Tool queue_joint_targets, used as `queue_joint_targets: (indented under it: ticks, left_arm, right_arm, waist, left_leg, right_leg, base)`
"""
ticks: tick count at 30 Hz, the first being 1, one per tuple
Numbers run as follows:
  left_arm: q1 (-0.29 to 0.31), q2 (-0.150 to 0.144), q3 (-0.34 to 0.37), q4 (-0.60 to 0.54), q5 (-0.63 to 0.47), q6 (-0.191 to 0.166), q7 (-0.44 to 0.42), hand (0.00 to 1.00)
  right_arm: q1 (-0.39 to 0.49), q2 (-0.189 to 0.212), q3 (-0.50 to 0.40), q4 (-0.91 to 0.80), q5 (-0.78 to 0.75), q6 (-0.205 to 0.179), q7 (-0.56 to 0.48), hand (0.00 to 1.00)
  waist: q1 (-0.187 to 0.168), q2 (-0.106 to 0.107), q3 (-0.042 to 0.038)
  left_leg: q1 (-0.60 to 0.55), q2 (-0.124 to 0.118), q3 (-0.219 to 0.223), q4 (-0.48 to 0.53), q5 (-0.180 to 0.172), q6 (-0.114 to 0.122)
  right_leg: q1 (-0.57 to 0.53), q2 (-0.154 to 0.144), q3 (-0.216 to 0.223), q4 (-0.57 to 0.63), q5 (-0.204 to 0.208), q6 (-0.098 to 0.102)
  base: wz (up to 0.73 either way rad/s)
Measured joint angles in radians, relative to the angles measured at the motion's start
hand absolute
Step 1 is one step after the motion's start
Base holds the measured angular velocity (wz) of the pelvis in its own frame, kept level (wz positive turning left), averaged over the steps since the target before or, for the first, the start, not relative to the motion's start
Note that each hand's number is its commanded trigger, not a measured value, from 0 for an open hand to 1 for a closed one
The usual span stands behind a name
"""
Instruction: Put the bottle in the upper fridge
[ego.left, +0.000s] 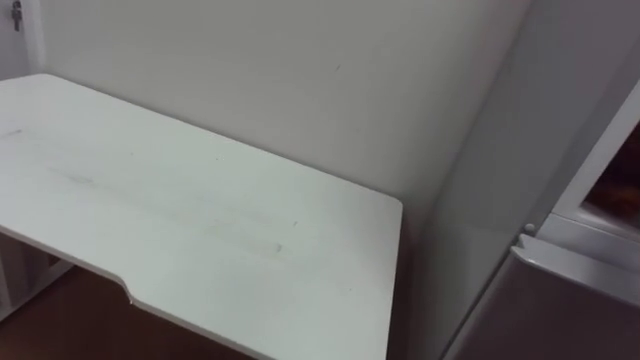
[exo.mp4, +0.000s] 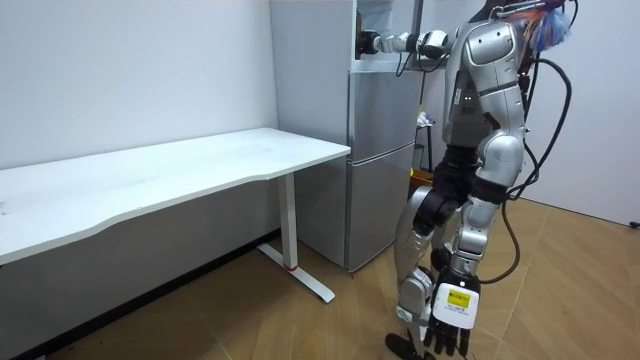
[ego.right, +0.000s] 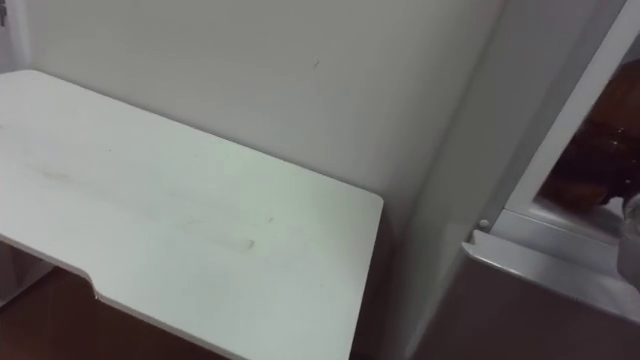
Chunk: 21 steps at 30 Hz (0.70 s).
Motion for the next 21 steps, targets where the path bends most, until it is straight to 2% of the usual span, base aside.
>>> queue_joint_targets:
  ticks: [8,15,21]
  left_arm:
    - [0.000,0.002,0.001,0.000,0.000,-0.001,0.000,0.00]
    - [-0.002,0.002,0.007,-0.009,0.000,-0.004,0.002,0.00]
    - [-0.002,0.001,0.022,-0.011,0.001,-0.007,0.004,0.00]
  right_arm:
    - [-0.001,-0.019,-0.001,0.022,0.008,-0.001,0.051,0.00]
    - [0.001,-0.024,0.000,0.022,0.005,0.002,0.100,0.00]
    - [0.001,-0.024,-0.001,0.022,-0.022,0.001,0.130,0.00]
  waist:
    - [0.005,0.001,0.0004]
    - [0.005,0.013,0.0066]
    - [-0.002,0.024,0.0013]
  left_leg:
    - [-0.001,0.002,-0.001,0.006,-0.001,-0.002]
    - [-0.002,0.003,0.001,0.016,-0.006,-0.006]
    - [0.000,0.003,0.002,0.015,-0.003,-0.002]
  right_leg:
    - [0.002,0.004,0.002,0.002,0.000,-0.001]
    - [0.004,0.004,0.003,0.003,0.002,-0.003]
    - [0.004,0.005,0.004,0.003,0.002,-0.003]
  base:
    - [0.01]
    - [0.00]
    - [0.00]
